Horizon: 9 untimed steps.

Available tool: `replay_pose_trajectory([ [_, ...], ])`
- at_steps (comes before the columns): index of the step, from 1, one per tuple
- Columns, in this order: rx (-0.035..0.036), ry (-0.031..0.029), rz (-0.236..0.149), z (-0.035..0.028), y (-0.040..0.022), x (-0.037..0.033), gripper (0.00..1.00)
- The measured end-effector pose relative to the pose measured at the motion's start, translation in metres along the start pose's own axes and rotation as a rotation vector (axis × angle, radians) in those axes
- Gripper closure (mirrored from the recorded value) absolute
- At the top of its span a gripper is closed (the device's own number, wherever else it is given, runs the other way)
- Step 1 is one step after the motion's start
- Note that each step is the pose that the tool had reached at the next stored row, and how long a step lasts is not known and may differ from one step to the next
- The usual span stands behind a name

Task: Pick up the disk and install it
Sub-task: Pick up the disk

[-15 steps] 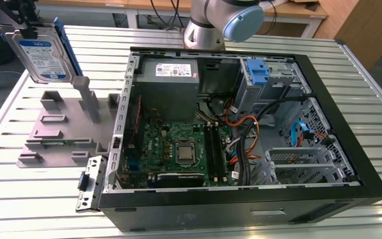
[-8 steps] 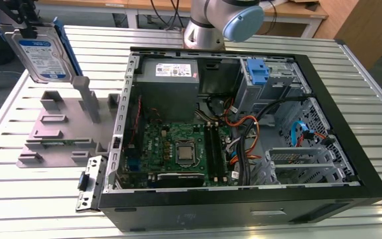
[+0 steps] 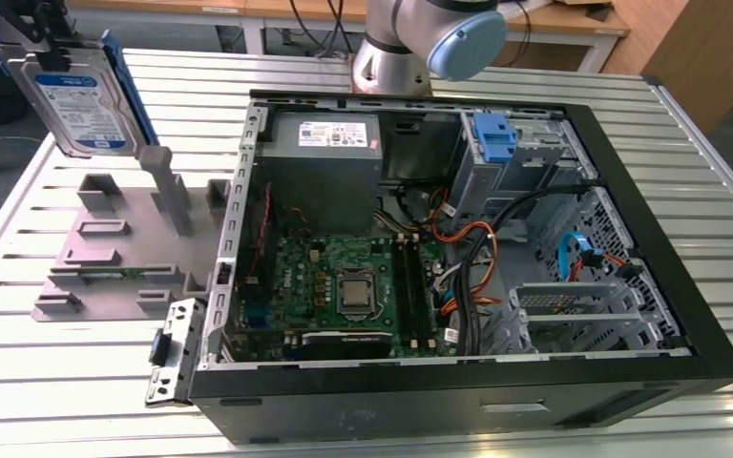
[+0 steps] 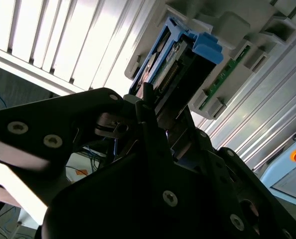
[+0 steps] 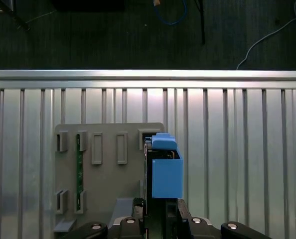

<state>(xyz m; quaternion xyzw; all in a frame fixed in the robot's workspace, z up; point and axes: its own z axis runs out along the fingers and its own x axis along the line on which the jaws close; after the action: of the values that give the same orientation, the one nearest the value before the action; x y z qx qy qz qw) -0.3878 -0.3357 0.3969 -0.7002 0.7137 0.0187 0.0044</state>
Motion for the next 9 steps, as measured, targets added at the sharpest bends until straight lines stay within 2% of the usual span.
replay_pose_trajectory([
  [5, 0.0002, 0.0000, 0.000, -0.0039, 0.0001, -0.0001, 0.65],
  [9, 0.0002, 0.0000, 0.000, -0.0042, 0.0001, -0.0001, 0.65],
])
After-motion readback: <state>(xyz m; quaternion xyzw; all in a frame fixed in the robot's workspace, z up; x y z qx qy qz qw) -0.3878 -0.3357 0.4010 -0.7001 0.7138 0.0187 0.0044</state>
